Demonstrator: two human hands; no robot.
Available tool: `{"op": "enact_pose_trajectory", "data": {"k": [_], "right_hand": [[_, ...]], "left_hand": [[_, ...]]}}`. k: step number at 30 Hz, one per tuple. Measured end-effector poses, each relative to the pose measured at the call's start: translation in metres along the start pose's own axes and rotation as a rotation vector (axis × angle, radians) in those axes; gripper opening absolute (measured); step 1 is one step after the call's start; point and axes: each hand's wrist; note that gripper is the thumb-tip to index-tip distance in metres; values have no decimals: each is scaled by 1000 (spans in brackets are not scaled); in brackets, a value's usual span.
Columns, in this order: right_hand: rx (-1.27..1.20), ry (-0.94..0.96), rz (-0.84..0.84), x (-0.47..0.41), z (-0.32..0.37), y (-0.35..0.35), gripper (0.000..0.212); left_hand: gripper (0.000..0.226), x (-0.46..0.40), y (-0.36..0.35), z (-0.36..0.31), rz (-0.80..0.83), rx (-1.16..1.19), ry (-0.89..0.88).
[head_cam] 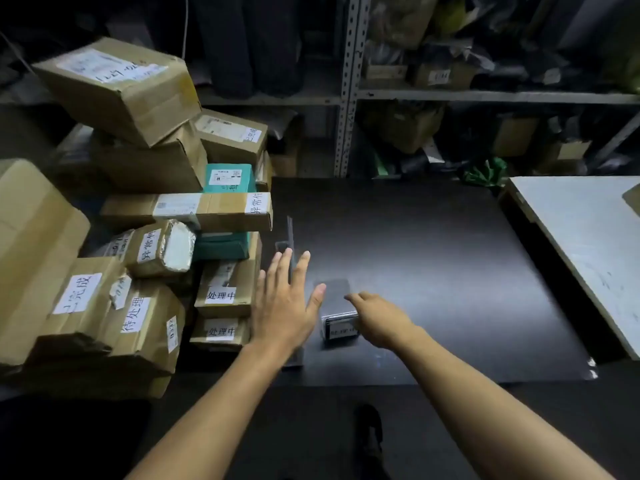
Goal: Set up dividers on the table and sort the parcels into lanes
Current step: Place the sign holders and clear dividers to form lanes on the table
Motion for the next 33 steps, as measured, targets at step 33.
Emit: {"op": "enact_pose_trajectory", "data": {"k": [33], "right_hand": [[-157, 303, 107, -96, -140, 267, 12]], "left_hand": [[55, -203, -34, -134, 301, 1180, 108]]}}
Point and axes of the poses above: each hand's wrist, its own x-axis away from the middle knuckle, its own y-axis out of the back of the hand, z = x × y, and after that the axes turned 2 degrees about y, right-handed
